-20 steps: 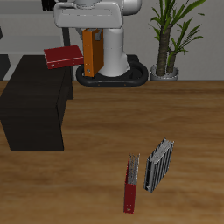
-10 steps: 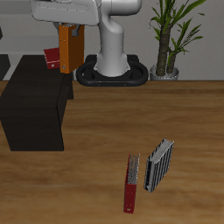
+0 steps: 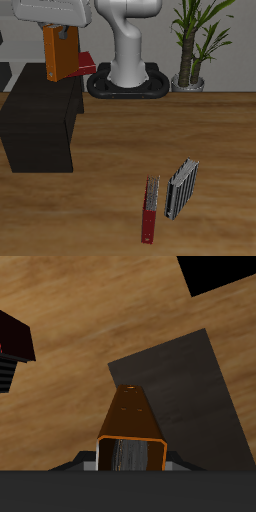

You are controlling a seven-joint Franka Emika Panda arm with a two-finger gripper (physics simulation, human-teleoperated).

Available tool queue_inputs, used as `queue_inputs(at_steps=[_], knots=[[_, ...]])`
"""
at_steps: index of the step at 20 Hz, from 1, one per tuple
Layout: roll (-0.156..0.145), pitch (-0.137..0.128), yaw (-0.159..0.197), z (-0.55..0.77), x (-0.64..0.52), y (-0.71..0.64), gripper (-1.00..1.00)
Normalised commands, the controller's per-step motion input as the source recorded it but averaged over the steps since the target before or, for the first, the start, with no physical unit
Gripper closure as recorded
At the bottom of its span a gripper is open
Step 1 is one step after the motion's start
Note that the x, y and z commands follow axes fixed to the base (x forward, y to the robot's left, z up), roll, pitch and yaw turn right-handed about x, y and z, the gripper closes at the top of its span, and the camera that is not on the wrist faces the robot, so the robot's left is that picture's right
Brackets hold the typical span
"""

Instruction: Place the left red book flat on top of the shelf and place the orange book upright on top of the shelf

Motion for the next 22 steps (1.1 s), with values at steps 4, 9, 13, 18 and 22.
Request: queue_inputs(at_steps=[4, 9, 13, 18, 22], knots=[[-0.002, 0.028, -0.077, 0.04, -0.05, -0.36, 1.00], [-0.021, 0.008, -0.030, -0.01, -0.07, -0.30, 1.00], [-0.025, 0.025, -0.065, -0.05, 0.02, -0.34, 1.00], [0.034, 0.034, -0.054, -0.10, 0.07, -0.02, 1.00], [0.008, 0.019, -0.039, -0.13, 0.08, -0.07, 1.00]])
